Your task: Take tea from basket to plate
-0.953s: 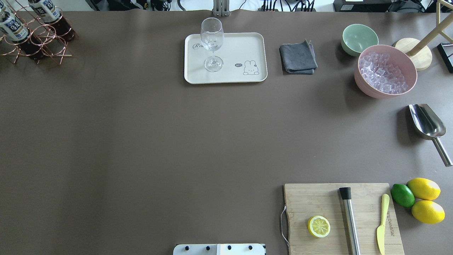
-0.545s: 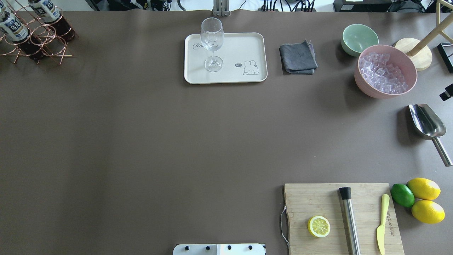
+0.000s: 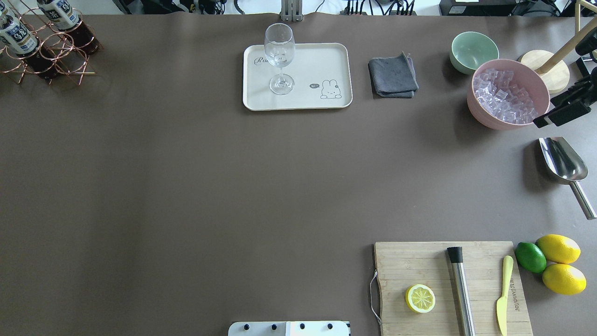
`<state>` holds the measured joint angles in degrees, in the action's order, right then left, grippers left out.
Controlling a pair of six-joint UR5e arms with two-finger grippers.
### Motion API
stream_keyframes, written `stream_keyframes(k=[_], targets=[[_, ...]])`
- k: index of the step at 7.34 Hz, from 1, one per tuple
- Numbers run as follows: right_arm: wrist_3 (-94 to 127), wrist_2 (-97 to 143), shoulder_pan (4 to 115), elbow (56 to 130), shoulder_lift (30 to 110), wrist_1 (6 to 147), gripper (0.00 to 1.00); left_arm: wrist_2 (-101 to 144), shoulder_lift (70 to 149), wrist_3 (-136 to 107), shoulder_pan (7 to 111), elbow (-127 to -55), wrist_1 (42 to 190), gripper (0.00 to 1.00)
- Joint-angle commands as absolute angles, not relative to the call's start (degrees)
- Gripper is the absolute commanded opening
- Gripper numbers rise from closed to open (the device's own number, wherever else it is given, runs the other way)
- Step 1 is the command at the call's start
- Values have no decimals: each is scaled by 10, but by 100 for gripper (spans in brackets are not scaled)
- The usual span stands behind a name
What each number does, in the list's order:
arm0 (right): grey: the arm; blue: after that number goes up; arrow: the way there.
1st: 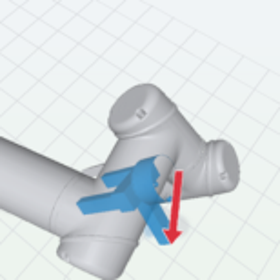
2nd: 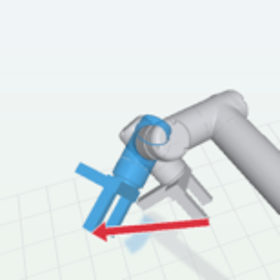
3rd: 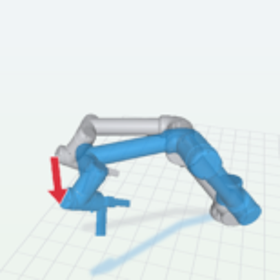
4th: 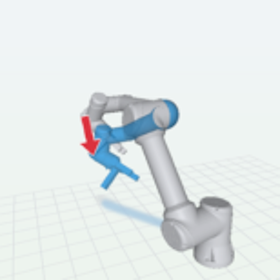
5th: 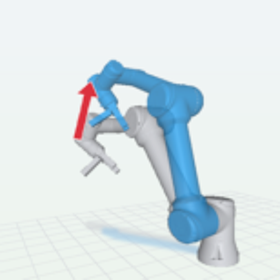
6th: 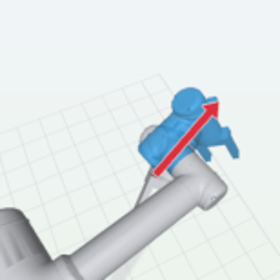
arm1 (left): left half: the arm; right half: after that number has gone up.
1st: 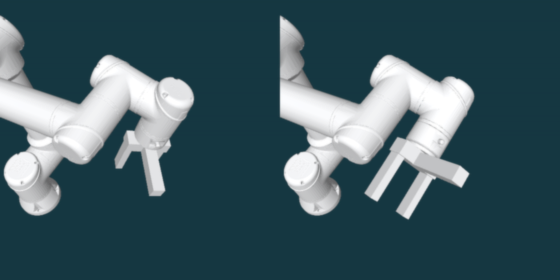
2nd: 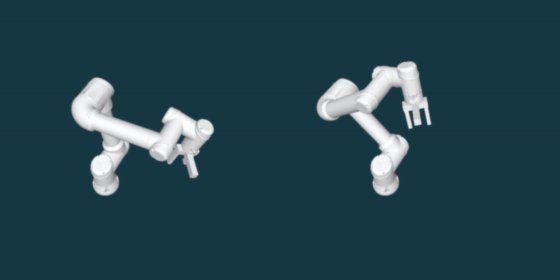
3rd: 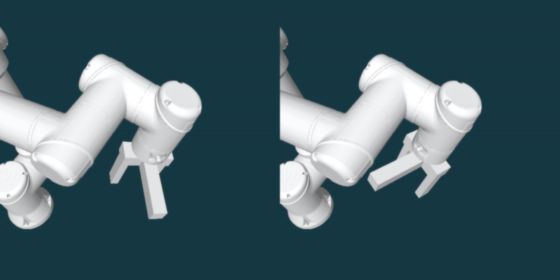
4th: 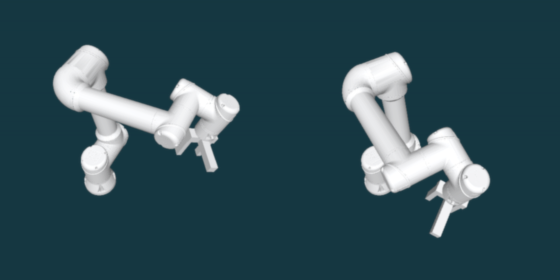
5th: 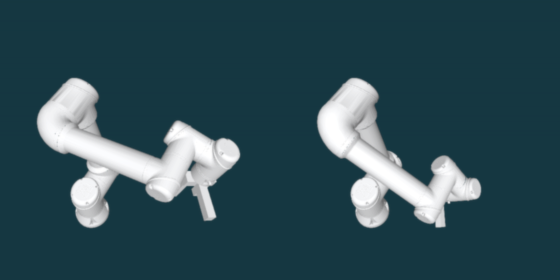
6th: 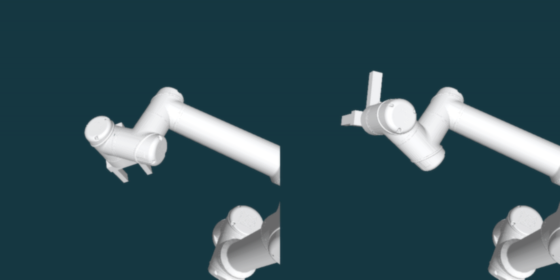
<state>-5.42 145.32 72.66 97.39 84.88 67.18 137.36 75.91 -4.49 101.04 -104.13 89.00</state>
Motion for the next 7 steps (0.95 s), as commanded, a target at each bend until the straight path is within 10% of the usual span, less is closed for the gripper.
stream_keyframes(k=[1,7], targets=[[-54,1479,714,969,832,552,100,1375,805,-49,1010,-1027,860,97],[-50,1482,659,967,698,504,100,1378,1051,-419,999,-923,786,97]])
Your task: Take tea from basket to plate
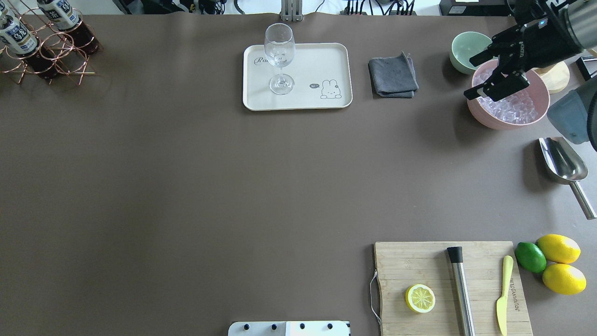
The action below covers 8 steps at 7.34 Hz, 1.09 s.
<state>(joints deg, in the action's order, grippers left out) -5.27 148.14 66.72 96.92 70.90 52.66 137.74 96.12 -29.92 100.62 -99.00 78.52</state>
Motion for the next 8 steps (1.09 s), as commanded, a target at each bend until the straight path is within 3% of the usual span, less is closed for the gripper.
stream_keyframes(k=[1,4,8], targets=[[-48,1482,657,961,698,497,100,1376,1082,-479,973,-890,787,97],[21,1505,668,899,712,497,100,1375,1077,-717,954,-787,1074,97],[25,1508,680,816,722,418,100,1293,1154,-999,888,-773,1122,98]])
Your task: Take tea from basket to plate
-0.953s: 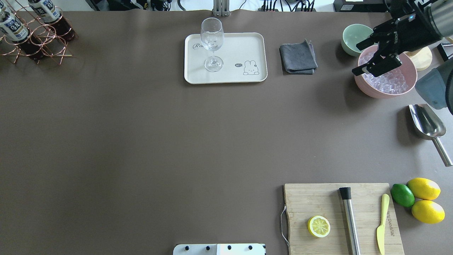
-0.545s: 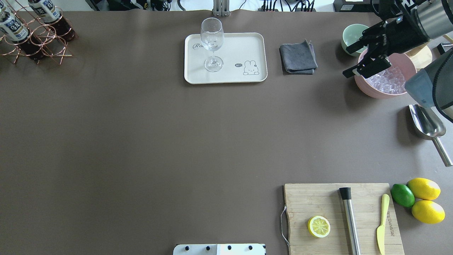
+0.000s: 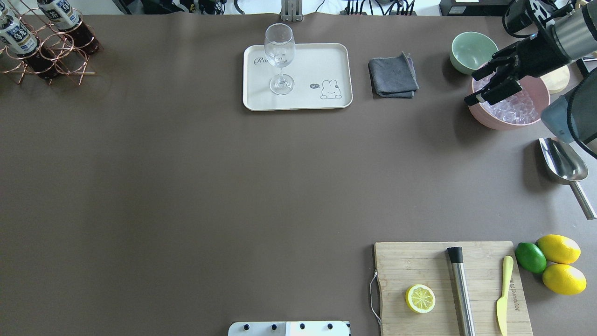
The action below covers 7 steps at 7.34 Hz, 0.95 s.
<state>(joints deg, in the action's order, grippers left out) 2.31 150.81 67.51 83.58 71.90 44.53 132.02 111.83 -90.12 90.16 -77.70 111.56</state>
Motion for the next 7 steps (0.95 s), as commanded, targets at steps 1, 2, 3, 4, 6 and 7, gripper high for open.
stream_keyframes(k=[1,2,3,4,6,7], targets=[[25,1506,681,816,722,404,100,1260,1164,-1052,879,-776,1124,97],[25,1503,681,801,722,404,100,1246,1167,-1056,870,-772,1136,97],[27,1497,684,775,720,405,100,1245,1170,-1076,870,-766,1138,98],[28,1476,690,766,717,405,100,1237,1189,-1083,870,-742,1144,97],[22,1417,682,770,711,371,100,1236,1196,-1134,875,-726,1158,97],[28,1419,669,772,693,320,100,1235,1197,-1164,875,-703,1190,97]])
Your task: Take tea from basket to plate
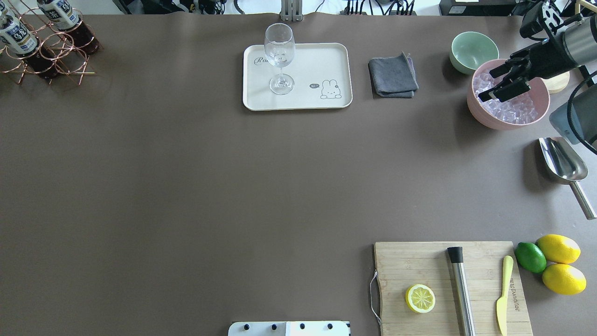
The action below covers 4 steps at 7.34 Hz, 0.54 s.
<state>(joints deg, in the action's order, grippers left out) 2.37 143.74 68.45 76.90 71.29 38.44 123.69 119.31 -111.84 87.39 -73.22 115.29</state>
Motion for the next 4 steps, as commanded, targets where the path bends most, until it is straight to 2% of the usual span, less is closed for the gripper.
stream_keyframes(k=[1,4], targets=[[29,1424,662,776,680,282,100,1233,1200,-1167,876,-687,1200,97],[130,1418,625,786,666,128,100,1234,1203,-1168,874,-678,1208,97]])
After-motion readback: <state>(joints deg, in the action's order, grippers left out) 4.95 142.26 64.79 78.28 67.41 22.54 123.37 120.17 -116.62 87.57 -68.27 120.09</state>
